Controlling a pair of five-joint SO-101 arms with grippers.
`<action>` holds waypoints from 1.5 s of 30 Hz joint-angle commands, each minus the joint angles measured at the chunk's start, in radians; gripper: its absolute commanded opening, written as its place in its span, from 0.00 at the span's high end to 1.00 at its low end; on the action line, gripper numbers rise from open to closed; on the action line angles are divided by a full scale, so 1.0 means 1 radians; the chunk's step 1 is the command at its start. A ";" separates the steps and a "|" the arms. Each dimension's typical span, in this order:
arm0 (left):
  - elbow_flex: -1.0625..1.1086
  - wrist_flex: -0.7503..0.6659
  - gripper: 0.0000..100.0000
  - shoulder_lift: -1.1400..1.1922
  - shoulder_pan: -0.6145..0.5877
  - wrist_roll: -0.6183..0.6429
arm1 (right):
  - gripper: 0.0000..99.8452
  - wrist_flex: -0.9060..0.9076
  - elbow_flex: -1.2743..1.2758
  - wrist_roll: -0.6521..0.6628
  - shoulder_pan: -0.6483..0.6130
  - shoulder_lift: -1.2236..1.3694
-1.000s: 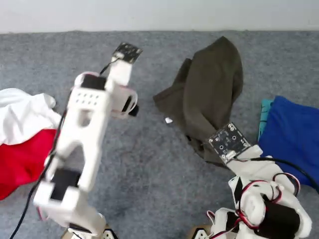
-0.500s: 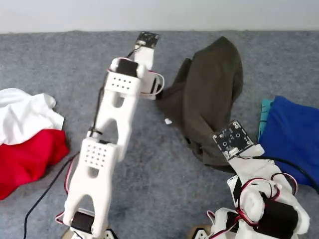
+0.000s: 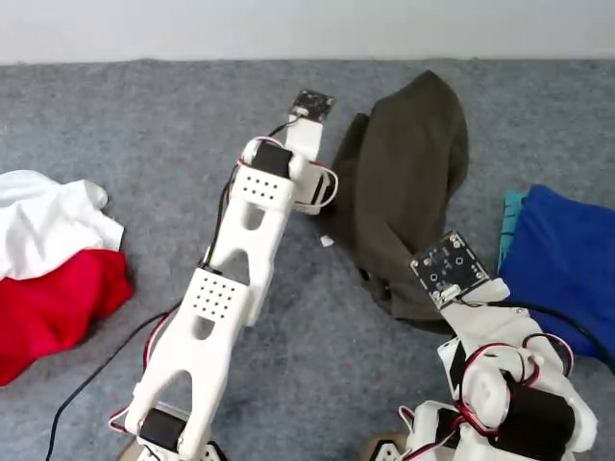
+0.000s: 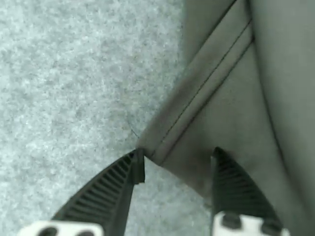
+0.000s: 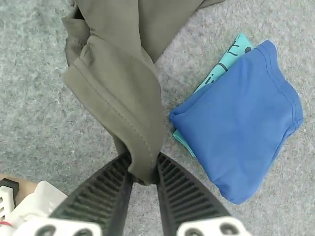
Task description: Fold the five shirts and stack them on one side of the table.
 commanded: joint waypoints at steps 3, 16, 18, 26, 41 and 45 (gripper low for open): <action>-0.062 0.051 0.91 -0.009 0.009 0.002 | 0.99 0.038 -0.003 -0.009 0.012 -0.004; 0.079 0.094 0.99 -0.144 -0.064 -0.038 | 0.99 0.036 -0.021 -0.006 0.005 -0.005; 0.154 0.095 0.99 -0.241 -0.080 -0.038 | 0.99 0.035 -0.048 -0.006 0.005 -0.005; 0.825 0.092 0.99 -0.835 -0.103 -0.043 | 0.99 -0.097 -0.120 -0.005 0.012 0.004; 1.779 0.087 0.99 -1.610 -0.103 -0.187 | 0.99 -0.328 -0.117 0.219 0.160 0.004; 1.893 0.087 0.98 -1.683 -0.103 -0.206 | 0.99 -0.358 -0.117 0.310 0.254 0.004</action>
